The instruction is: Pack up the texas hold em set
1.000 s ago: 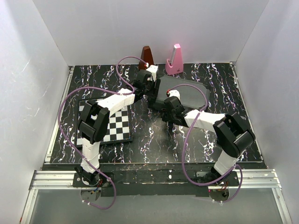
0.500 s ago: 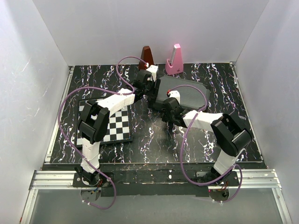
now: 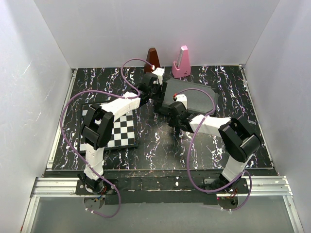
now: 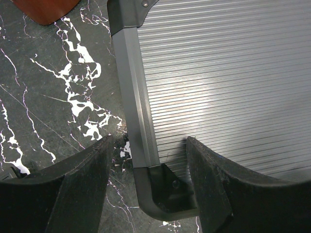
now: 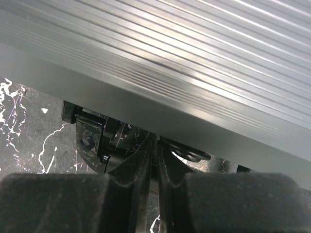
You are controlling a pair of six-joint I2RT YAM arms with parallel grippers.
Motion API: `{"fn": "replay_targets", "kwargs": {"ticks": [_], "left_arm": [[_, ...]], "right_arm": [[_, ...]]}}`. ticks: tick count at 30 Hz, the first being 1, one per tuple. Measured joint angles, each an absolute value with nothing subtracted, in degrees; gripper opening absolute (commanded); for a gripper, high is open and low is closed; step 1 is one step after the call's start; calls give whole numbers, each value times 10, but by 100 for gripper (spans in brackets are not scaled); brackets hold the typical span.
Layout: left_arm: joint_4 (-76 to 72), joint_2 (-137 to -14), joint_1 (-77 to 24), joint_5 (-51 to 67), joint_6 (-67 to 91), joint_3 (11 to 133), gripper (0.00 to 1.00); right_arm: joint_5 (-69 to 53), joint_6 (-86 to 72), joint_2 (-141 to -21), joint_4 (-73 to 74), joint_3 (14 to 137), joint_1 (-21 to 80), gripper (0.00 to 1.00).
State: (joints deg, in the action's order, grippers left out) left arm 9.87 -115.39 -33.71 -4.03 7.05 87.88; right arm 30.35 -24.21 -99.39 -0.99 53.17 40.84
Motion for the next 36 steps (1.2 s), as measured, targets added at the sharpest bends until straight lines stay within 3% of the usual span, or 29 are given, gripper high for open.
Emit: {"fn": "replay_targets", "kwargs": {"ticks": [12, 16, 20, 26, 32, 36], "left_arm": [[104, -1150, -337, -37, 71, 879, 74], [121, -1139, -338, -33, 71, 874, 83], [138, -1114, -340, -26, 70, 851, 98], [144, -1055, -341, -25, 75, 801, 98], [122, -969, -336, -38, 80, 757, 98], [101, -887, -304, -37, 102, 689, 98]], "right_arm": [[247, -213, -984, 19, 550, 398, 34], [216, -199, -968, 24, 551, 388, 38], [193, -191, -920, 37, 551, 380, 49], [202, -156, -830, 73, 550, 360, 69], [183, -137, -781, 148, 577, 314, 72], [133, -140, -748, 194, 583, 232, 72]]}}
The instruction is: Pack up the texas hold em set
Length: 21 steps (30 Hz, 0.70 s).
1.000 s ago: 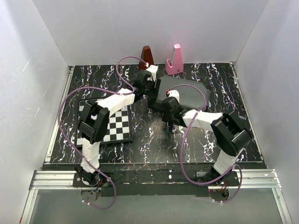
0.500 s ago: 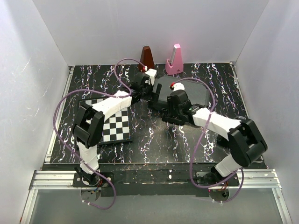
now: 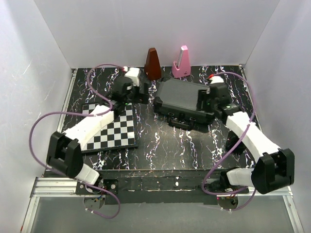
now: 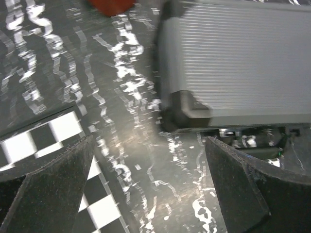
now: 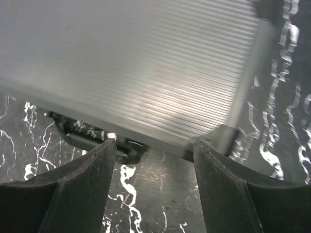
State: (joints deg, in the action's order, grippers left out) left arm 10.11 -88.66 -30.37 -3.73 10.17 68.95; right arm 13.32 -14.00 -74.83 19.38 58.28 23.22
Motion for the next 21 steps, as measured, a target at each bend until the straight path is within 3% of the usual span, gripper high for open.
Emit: {"fn": "replay_targets", "kwargs": {"ticks": [7, 11, 21], "left_arm": [[108, -752, -176, -39, 152, 584, 98], [136, -652, -151, -59, 164, 547, 98], [180, -401, -151, -141, 159, 466, 98]], "right_arm": [[53, -156, -635, 245, 572, 58, 73], [32, -162, -564, 282, 571, -3, 73], [30, -163, -389, 265, 473, -26, 73]]}}
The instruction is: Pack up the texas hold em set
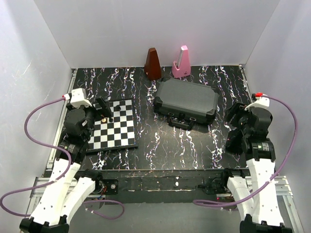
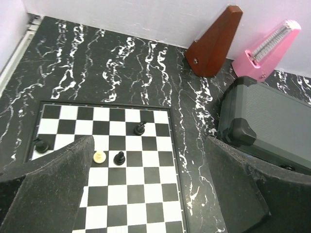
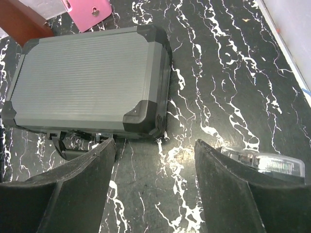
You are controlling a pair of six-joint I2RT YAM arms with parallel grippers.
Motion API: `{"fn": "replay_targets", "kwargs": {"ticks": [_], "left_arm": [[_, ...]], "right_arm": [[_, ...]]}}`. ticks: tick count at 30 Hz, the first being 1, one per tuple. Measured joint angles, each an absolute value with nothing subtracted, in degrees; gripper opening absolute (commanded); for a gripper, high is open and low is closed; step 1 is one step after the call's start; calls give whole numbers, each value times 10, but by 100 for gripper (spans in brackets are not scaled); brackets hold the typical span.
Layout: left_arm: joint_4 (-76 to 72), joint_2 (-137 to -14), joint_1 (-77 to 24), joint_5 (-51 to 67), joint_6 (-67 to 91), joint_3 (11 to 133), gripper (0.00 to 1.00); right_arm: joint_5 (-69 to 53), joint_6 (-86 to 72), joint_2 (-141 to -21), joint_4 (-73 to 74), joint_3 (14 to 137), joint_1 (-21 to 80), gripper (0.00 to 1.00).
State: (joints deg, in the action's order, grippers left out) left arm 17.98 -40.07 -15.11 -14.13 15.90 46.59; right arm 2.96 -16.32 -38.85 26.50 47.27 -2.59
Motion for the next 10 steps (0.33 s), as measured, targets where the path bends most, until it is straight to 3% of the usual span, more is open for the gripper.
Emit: {"fn": "replay_targets", "kwargs": {"ticks": [10], "left_arm": [[209, -368, -151, -185, 159, 444, 98]], "right_arm": [[37, -160, -353, 234, 444, -26, 73]]}}
